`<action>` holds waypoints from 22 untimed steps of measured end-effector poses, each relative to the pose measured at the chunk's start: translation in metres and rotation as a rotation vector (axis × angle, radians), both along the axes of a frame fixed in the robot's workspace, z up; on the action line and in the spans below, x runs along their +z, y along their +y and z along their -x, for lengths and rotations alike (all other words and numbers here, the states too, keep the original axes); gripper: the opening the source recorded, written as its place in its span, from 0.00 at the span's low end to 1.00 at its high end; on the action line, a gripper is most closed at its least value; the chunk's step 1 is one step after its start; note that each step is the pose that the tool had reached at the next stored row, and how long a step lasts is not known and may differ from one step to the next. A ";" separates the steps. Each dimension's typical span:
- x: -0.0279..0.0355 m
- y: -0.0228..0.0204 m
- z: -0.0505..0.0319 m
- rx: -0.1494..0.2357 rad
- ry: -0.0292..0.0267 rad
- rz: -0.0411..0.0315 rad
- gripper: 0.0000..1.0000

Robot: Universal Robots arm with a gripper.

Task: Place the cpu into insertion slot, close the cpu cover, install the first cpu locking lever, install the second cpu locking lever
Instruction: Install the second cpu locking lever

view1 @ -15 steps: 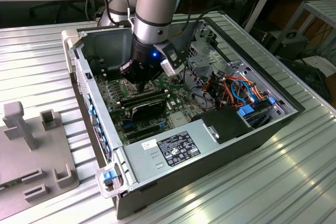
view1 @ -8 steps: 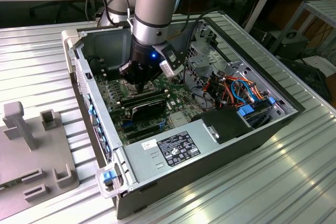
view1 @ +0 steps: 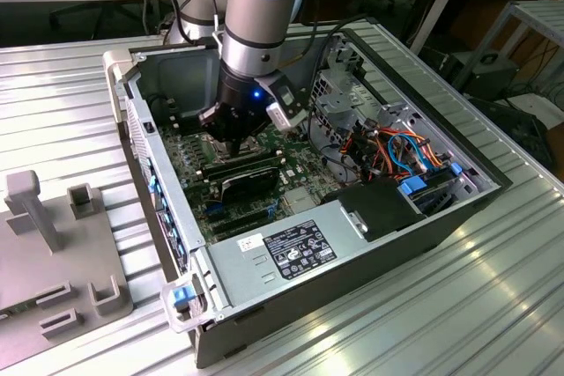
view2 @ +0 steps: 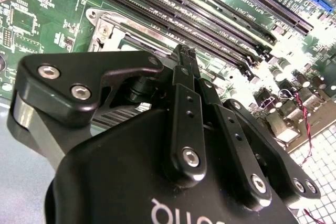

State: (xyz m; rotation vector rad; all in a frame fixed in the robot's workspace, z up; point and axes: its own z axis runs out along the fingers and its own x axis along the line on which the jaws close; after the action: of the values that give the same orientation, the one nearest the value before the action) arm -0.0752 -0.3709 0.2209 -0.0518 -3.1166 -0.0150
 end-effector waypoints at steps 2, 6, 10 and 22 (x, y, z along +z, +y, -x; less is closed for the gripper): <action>-0.0006 0.0007 0.0000 0.000 -0.0001 -0.0017 0.11; -0.0019 0.0018 0.0004 0.000 0.0000 -0.0051 0.11; -0.0031 0.0018 0.0035 0.000 -0.0001 -0.0079 0.11; -0.0072 0.0017 0.0054 0.000 0.0000 -0.0136 0.11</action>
State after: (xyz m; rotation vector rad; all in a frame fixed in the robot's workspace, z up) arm -0.0806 -0.3691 0.2138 -0.0517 -3.1162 -0.0361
